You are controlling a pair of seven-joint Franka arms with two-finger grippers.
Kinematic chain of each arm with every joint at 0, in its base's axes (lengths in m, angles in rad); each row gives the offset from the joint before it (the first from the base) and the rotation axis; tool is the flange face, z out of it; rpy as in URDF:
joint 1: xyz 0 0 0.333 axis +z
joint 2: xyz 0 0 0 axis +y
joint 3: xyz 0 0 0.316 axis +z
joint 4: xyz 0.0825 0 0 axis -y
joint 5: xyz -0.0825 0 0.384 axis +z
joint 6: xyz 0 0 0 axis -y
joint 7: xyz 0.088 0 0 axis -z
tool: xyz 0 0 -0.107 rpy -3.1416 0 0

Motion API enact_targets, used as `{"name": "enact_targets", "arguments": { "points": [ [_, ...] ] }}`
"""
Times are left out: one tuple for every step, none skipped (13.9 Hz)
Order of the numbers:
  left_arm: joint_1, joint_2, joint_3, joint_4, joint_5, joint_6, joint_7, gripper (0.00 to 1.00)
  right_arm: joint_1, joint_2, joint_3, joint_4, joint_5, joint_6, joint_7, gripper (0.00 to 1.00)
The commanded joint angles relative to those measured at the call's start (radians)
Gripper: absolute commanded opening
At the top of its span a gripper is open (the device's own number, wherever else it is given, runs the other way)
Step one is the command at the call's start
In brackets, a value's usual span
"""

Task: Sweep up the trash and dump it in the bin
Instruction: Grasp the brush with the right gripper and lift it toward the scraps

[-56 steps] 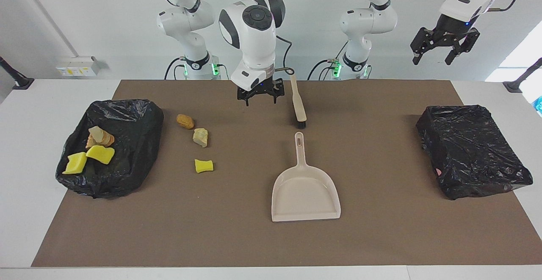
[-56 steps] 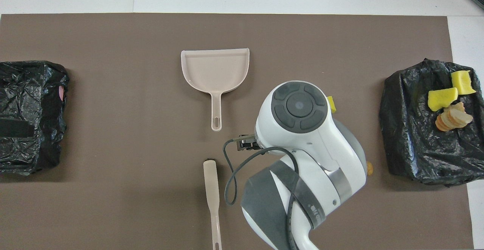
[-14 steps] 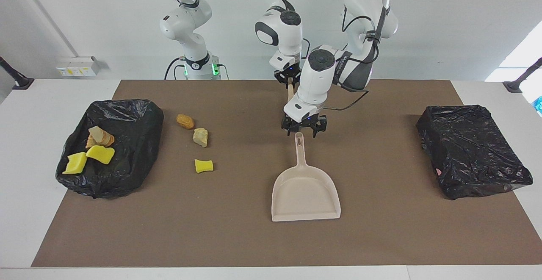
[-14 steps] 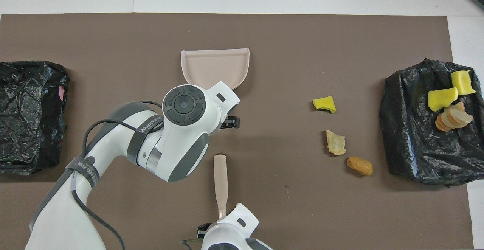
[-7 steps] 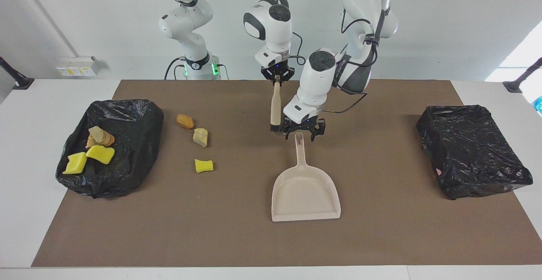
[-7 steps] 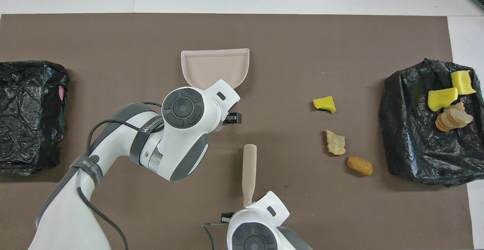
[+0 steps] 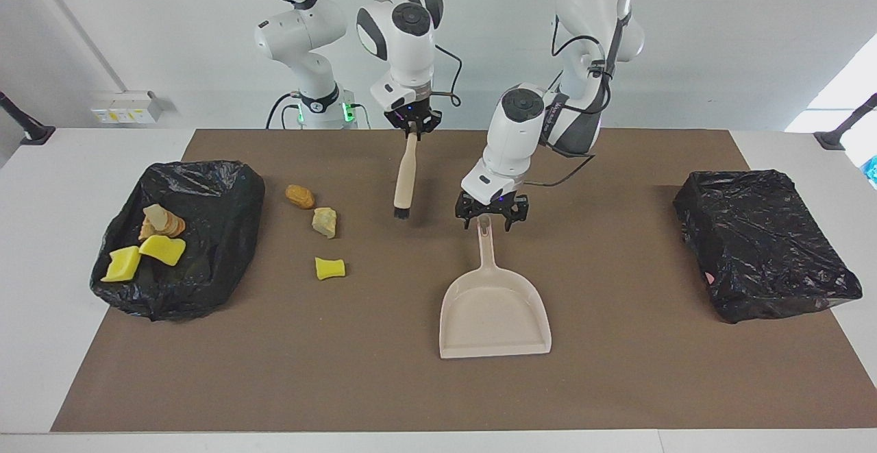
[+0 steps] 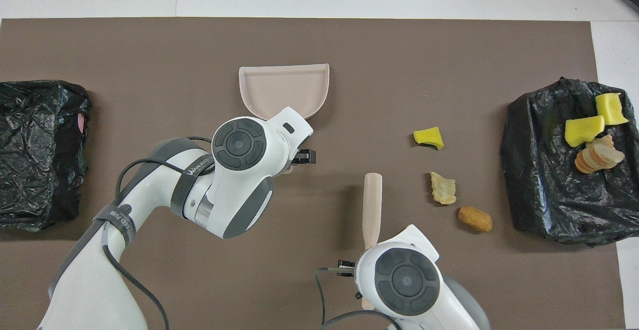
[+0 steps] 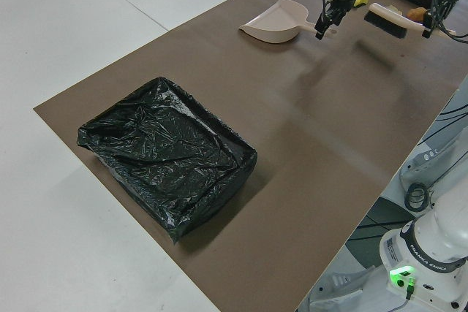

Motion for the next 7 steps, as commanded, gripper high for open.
{"name": "enact_targets", "arguments": {
  "points": [
    [-0.003,0.019,-0.002,-0.024,-0.004,0.045,0.004,1.0,-0.085,-0.032,0.006,0.014,-0.011,-0.06,-0.108,0.0],
    [-0.007,0.021,-0.002,-0.024,-0.002,0.04,0.004,1.0,-0.12,-0.037,0.004,0.026,-0.017,-0.085,-0.167,0.0],
    [-0.009,0.021,-0.002,-0.021,0.002,0.031,0.006,1.0,-0.162,-0.042,0.004,0.035,-0.02,-0.102,-0.219,0.0],
    [-0.012,0.021,-0.002,-0.021,0.006,0.025,0.004,1.0,-0.199,-0.043,0.004,0.042,-0.026,-0.111,-0.262,0.0],
    [-0.012,0.019,-0.002,-0.021,0.006,0.017,0.004,1.0,-0.229,-0.043,0.004,0.043,-0.029,-0.11,-0.3,0.0],
    [-0.012,0.019,-0.002,-0.017,0.007,0.002,0.004,1.0,-0.256,-0.042,0.004,0.043,-0.049,-0.108,-0.325,0.0],
    [-0.011,0.021,-0.002,-0.005,0.009,-0.015,0.006,0.85,-0.28,-0.04,0.006,0.043,-0.085,-0.102,-0.345,0.0]
  ]
}}
